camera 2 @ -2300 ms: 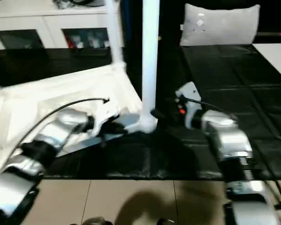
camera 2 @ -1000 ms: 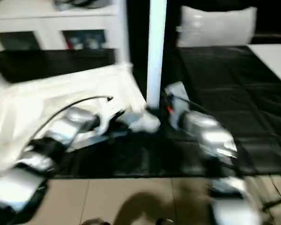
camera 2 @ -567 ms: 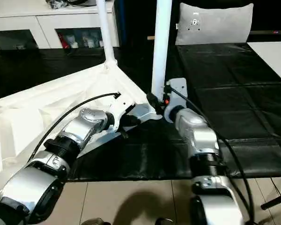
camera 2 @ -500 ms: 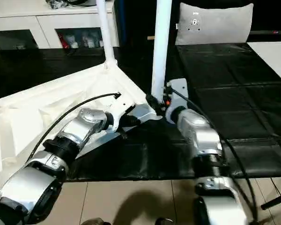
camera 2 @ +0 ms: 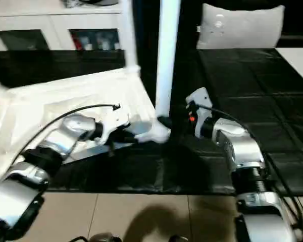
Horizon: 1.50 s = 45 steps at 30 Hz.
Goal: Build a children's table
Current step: Rotate leg to tighten
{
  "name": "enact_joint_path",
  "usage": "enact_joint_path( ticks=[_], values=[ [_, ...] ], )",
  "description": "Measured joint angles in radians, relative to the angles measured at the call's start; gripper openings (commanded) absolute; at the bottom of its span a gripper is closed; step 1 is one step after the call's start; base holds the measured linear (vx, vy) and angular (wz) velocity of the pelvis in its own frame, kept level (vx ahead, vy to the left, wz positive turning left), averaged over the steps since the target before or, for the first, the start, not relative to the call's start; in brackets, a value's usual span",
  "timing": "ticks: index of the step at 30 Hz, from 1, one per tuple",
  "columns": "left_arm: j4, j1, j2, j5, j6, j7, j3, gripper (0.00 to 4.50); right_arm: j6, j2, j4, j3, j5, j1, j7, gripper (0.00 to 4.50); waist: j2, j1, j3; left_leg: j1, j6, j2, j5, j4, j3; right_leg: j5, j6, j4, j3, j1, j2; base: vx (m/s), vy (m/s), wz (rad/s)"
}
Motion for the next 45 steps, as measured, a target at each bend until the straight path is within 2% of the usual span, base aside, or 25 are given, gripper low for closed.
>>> enact_joint_path(
  ticks=[5, 7, 8, 11, 13, 15, 19, 24, 28, 31, 32, 34, 36, 38, 39, 40, 45],
  values=[
    [-0.006, 0.017, 0.021, -0.002, -0.075, -0.095, -0.017, 0.00, 0.030, -0.038, -0.019, 0.043, 0.031, 0.019, 0.136, 3.43, -0.001, 0.011, 0.000, 0.001, 0.000, 0.000, 0.000, 0.003, 0.000, 0.000, 0.000, 0.003, 0.000, 0.001, -0.001, 0.000, 0.000, 0.00],
    [-0.021, 0.027, 0.027, -0.004, -0.084, -0.134, -0.027, 0.00, 0.048, -0.049, -0.034, 0.066, 0.035, 0.023, 0.182, 3.31, -0.001, 0.012, 0.000, 0.002, 0.000, 0.000, 0.000, 0.003, 0.001, 0.000, 0.000, 0.004, 0.000, 0.002, -0.001, 0.000, 0.000, 0.00],
    [-0.028, 0.031, 0.028, -0.007, -0.089, -0.145, -0.033, 0.00, 0.057, -0.052, -0.036, 0.073, 0.042, 0.025, 0.201, 3.09, -0.002, 0.015, -0.001, 0.002, 0.000, 0.000, 0.000, 0.004, 0.001, 0.000, 0.000, 0.004, 0.000, 0.002, -0.002, 0.000, 0.000, 0.00],
    [-0.031, 0.031, 0.030, -0.008, -0.095, -0.158, -0.035, 0.00, 0.067, -0.054, -0.039, 0.085, 0.053, 0.028, 0.233, 2.95, -0.003, 0.016, -0.001, 0.002, -0.001, 0.000, 0.000, 0.005, 0.002, 0.000, 0.000, 0.006, 0.000, 0.002, -0.003, 0.000, 0.000, 0.00],
    [-0.031, 0.031, 0.030, -0.008, -0.098, -0.160, -0.035, 0.00, 0.068, -0.056, -0.039, 0.088, 0.055, 0.028, 0.239, 2.95, -0.003, 0.016, -0.001, 0.002, -0.001, 0.000, 0.000, 0.005, 0.003, 0.000, 0.000, 0.006, 0.000, 0.002, -0.003, 0.000, 0.000, 0.00],
    [-0.031, 0.031, 0.030, -0.008, -0.108, -0.162, -0.034, 0.00, 0.078, -0.060, -0.039, 0.092, 0.057, 0.028, 0.251, 2.64, -0.004, 0.017, -0.002, 0.002, 0.000, 0.000, 0.000, 0.005, 0.003, 0.000, 0.000, 0.006, 0.000, 0.002, -0.004, 0.000, 0.000, 0.00],
    [-0.031, 0.031, 0.029, -0.010, -0.109, -0.170, -0.032, 0.00, 0.104, -0.062, -0.044, 0.094, 0.066, 0.028, 0.267, 2.37, -0.004, 0.018, -0.002, 0.001, 0.000, 0.000, 0.000, 0.005, 0.003, -0.001, 0.001, 0.006, 0.000, 0.001, -0.004, 0.000, 0.000, 0.00],
    [-0.031, 0.031, 0.012, -0.024, -0.035, -0.160, -0.008, 0.00, 0.141, -0.039, -0.081, 0.073, 0.072, 0.048, 0.208, 2.15, -0.004, 0.016, -0.002, 0.001, -0.001, 0.000, 0.000, 0.005, 0.003, -0.001, 0.001, 0.006, 0.000, 0.002, -0.004, 0.000, 0.000, 0.00],
    [-0.013, 0.014, -0.014, -0.023, 0.080, -0.053, 0.033, 0.00, 0.178, 0.048, -0.077, 0.020, 0.051, 0.033, 0.006, 2.11, -0.004, -0.006, -0.002, 0.009, -0.005, 0.000, 0.003, 0.005, 0.004, 0.000, 0.001, 0.007, -0.005, 0.007, -0.006, 0.000, 0.000, 0.00],
    [0.009, -0.014, -0.062, -0.013, 0.164, 0.081, 0.056, 0.00, 0.215, 0.129, -0.047, -0.026, 0.015, -0.010, -0.221, 2.09, -0.004, -0.043, -0.003, 0.010, -0.007, 0.003, 0.003, 0.004, 0.005, 0.000, 0.001, -0.003, -0.018, 0.012, -0.010, 0.000, 0.000, 0.00],
    [0.020, -0.021, -0.094, -0.010, 0.203, 0.151, 0.071, 0.00, 0.230, 0.163, -0.031, -0.040, -0.009, -0.032, -0.330, 2.09, -0.003, -0.062, -0.003, 0.011, -0.007, 0.005, 0.002, 0.003, 0.003, 0.000, 0.002, -0.013, -0.026, 0.018, -0.010, 0.000, 0.000, 0.00],
    [0.031, -0.028, -0.142, -0.011, 0.250, 0.245, 0.088, 0.00, 0.233, 0.213, -0.011, -0.068, -0.031, -0.048, -0.470, 2.09, -0.002, -0.088, -0.003, 0.008, -0.006, 0.011, 0.002, 0.003, 0.000, 0.001, 0.003, -0.029, -0.042, 0.025, -0.012, 0.000, 0.000, 0.00],
    [0.035, -0.028, -0.179, -0.021, 0.282, 0.311, 0.111, 0.00, 0.228, 0.242, 0.005, -0.099, -0.035, -0.057, -0.562, 2.09, -0.002, -0.109, -0.003, 0.004, -0.004, 0.014, 0.000, 0.003, -0.001, 0.004, 0.007, -0.039, -0.046, 0.028, -0.012, 0.000, 0.000, 0.00],
    [0.037, -0.028, -0.203, -0.033, 0.291, 0.346, 0.119, 0.00, 0.194, 0.245, 0.015, -0.099, -0.050, -0.058, -0.584, 2.09, -0.002, -0.117, -0.003, 0.004, -0.001, 0.009, -0.001, 0.002, 0.000, 0.010, 0.006, -0.038, -0.044, 0.028, -0.014, 0.000, 0.000, 0.00],
    [0.037, -0.028, -0.207, -0.036, 0.294, 0.356, 0.124, 0.00, 0.170, 0.248, 0.022, -0.098, -0.056, -0.057, -0.584, 2.62, -0.003, -0.116, -0.003, 0.003, 0.000, 0.006, -0.002, 0.002, 0.000, 0.019, 0.004, -0.038, -0.043, 0.028, -0.015, 0.000, 0.000, 0.00],
    [0.037, -0.028, -0.209, -0.038, 0.293, 0.362, 0.126, 0.00, 0.150, 0.251, 0.030, -0.100, -0.056, -0.055, -0.583, 2.75, -0.002, -0.115, -0.003, 0.003, 0.000, 0.005, -0.001, 0.001, 0.000, 0.022, 0.004, -0.037, -0.042, 0.026, -0.016, 0.000, 0.000, 0.00],
    [0.036, -0.031, -0.198, -0.034, 0.266, 0.350, 0.122, 0.00, 0.101, 0.241, 0.024, -0.098, -0.050, -0.039, -0.534, 3.19, -0.002, -0.098, -0.004, -0.002, 0.004, 0.007, 0.003, -0.003, -0.001, 0.018, 0.003, -0.030, -0.041, 0.015, -0.015, 0.000, 0.000, 0.00]
  ],
)
